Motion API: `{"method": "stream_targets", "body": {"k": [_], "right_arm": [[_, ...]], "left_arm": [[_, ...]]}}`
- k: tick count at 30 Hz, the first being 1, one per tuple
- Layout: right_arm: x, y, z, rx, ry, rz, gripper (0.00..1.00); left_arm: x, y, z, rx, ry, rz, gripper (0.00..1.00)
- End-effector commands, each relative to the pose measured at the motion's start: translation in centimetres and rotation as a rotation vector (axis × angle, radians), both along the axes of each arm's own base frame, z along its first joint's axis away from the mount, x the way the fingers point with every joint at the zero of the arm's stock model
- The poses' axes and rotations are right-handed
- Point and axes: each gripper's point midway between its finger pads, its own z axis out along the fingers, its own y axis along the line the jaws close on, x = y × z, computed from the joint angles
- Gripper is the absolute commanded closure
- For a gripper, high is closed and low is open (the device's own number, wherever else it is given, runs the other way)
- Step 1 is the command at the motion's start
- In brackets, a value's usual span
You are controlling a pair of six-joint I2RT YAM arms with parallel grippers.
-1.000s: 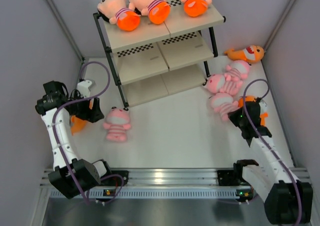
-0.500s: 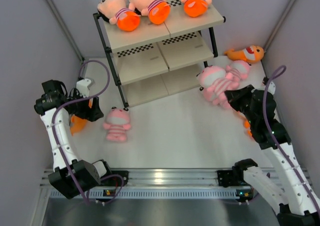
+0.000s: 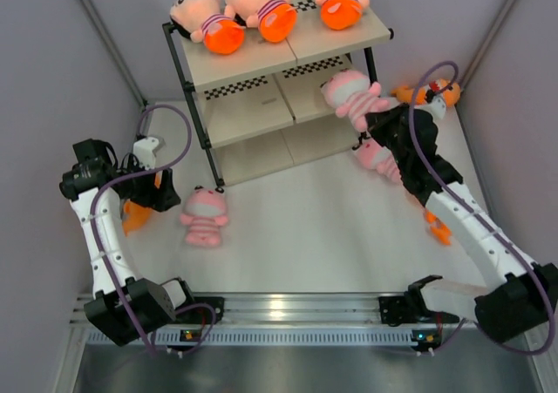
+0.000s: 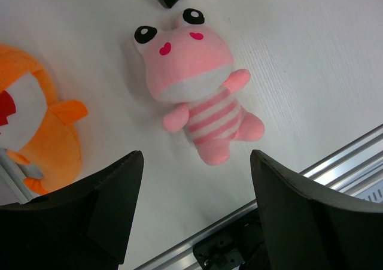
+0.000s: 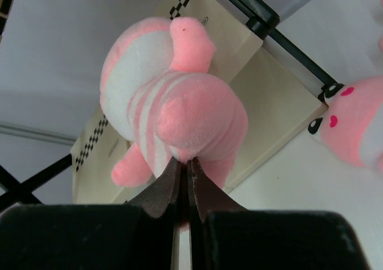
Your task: Place and organize the stuffed toys onto the shelf
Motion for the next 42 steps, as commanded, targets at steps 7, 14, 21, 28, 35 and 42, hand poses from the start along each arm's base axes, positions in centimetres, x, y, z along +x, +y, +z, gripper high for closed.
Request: {"method": "stream_targets", "body": {"k": [7, 14, 21, 28, 35, 42], "right_arm": [[9.2, 3.1, 6.7, 0.208, -0.211, -0.067, 1.00], [13.8, 3.8, 3.9, 0.263, -0.144, -0.071, 1.00], [14.3, 3.6, 2.9, 0.264, -0.137, -0.082, 0.67], [9.9, 1.1, 4.6, 0.089, -0.147, -0.086, 0.26], [3.6, -4.6, -0.5, -0.130, 0.025, -0.018, 0.19], [0.8, -14.0, -13.1, -0.127, 0.354, -0.070, 0.19]], "left_arm": [[0.2, 0.3, 0.6, 0.022, -0.012, -0.008, 0.22], [0.3, 0.4, 0.4, 0.017, -0.002, -0.006, 0.22], [0.4, 0.3, 0.3, 0.005, 0.001, -0.012, 0.22], [0.2, 0.4, -0.7, 0.013, 0.023, -0.022, 0.19], [-0.1, 0.6, -1.3, 0.027, 0.036, -0.033, 0.08], [-0.1, 0.4, -1.4, 0.020, 0.038, -0.035, 0.08]]}}
